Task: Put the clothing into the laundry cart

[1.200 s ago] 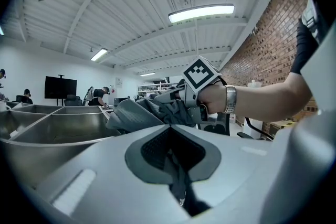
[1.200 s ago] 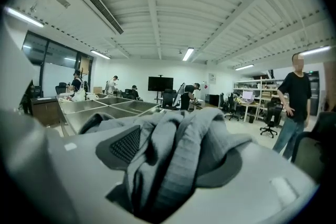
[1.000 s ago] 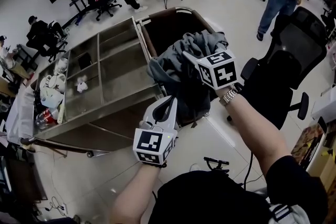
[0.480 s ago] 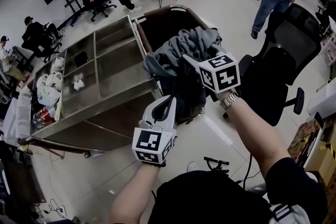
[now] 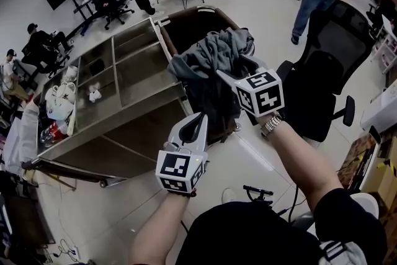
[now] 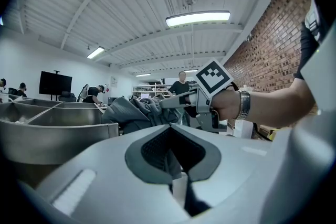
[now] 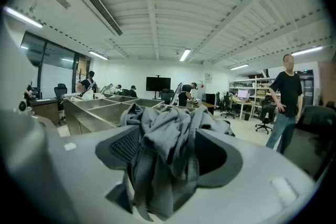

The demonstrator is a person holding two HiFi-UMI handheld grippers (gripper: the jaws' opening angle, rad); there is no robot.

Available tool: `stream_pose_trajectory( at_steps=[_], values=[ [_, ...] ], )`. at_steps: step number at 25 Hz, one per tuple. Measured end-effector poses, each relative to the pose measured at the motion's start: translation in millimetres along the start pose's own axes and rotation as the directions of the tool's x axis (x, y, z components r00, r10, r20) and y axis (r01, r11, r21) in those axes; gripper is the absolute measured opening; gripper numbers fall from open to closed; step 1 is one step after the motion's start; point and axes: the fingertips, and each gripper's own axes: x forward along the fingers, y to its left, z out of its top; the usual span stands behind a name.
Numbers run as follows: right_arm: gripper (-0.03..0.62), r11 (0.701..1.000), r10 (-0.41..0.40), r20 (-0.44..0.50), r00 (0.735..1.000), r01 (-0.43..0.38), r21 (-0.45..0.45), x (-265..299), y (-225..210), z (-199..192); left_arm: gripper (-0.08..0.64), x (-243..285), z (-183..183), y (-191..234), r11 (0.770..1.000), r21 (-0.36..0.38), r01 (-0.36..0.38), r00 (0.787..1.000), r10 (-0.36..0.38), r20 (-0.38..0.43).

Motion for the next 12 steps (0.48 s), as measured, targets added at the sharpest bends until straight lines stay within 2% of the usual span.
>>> stream_pose_trajectory(
  at_steps=[12],
  values=[
    [0.319,0.999,-0.027,0.034,0.999,0.028,-0.031,-84.7,81.4,2.6,0.002,-81.2,21.0,-37.7,0.999,-0.013,0.048,0.998,-0.048,0.041]
  ],
)
